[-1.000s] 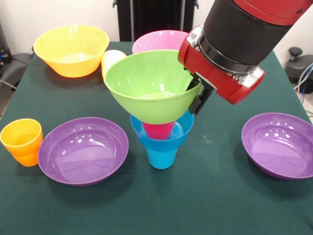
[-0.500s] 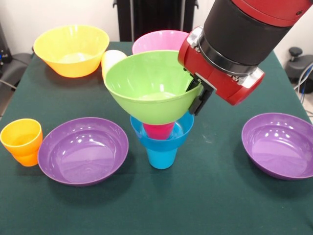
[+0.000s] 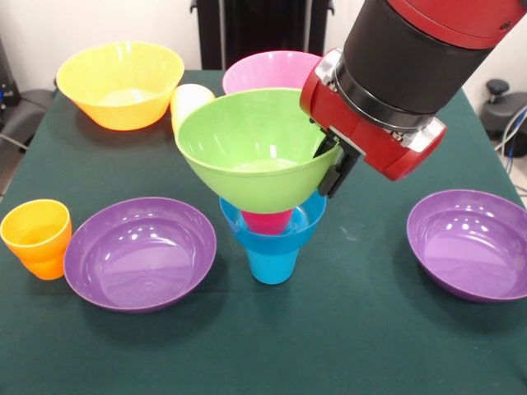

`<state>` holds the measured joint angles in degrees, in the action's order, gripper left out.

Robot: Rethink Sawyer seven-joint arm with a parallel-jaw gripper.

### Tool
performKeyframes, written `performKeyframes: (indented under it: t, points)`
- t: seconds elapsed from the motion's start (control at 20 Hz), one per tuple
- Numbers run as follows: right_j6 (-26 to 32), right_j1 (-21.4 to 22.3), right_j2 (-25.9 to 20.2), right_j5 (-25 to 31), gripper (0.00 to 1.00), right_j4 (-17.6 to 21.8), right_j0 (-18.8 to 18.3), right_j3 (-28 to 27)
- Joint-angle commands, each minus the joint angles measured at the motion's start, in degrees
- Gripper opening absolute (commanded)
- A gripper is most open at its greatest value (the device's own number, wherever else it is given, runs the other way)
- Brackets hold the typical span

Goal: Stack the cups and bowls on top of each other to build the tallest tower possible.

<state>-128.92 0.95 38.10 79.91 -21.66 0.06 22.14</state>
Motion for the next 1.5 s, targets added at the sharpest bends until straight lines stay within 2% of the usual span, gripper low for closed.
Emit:
performKeyframes:
  t: [0.05, 1.05, 1.5]
  points:
    - [19.61, 0.36, -5.91, 5.86, 0.00, 4.94, -0.54, 3.09]
    - [19.42, 4.06, -7.51, 2.61, 0.00, 6.56, 1.26, 11.38]
    - [18.98, 4.57, -8.61, 1.19, 0.00, 6.71, 1.72, 13.19]
